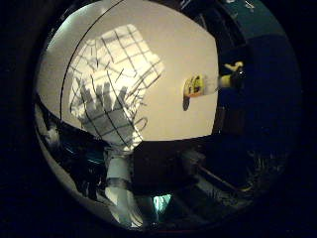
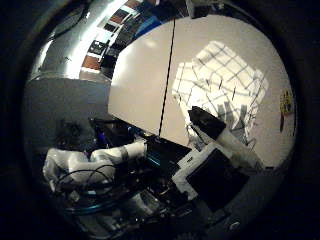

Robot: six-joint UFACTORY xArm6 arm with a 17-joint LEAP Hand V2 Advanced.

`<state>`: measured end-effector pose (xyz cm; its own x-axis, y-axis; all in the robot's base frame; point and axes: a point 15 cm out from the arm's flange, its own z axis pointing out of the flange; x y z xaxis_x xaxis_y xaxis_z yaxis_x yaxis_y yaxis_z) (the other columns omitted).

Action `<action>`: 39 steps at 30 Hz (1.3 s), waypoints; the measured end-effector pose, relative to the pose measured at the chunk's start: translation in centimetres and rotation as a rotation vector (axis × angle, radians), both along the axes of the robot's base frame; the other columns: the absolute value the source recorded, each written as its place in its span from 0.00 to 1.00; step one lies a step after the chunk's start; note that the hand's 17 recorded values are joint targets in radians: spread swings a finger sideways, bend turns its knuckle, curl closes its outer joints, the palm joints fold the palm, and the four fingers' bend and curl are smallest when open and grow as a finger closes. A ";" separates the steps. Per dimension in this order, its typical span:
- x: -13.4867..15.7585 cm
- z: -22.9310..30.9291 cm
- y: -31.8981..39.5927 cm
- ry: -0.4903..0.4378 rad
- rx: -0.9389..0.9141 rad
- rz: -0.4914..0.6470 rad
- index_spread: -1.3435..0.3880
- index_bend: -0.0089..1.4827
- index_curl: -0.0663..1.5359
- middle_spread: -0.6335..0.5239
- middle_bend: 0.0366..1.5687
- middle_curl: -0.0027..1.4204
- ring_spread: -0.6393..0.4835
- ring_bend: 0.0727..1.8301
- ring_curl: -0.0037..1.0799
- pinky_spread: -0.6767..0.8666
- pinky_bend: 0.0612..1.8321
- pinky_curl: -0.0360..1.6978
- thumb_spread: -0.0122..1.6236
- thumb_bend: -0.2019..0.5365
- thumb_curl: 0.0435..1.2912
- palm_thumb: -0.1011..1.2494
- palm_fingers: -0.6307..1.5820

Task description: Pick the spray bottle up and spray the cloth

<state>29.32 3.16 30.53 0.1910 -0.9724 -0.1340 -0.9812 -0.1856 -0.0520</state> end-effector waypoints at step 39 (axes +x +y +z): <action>0.1 10.8 -23.4 -0.695 0.237 -0.632 0.62 0.11 0.23 0.61 0.10 0.24 0.75 0.16 0.22 0.69 0.17 0.19 0.63 0.23 0.34 0.65 0.39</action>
<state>29.46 -20.23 41.28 -0.2476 -0.8849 -0.3946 -0.6325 0.4561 -0.6260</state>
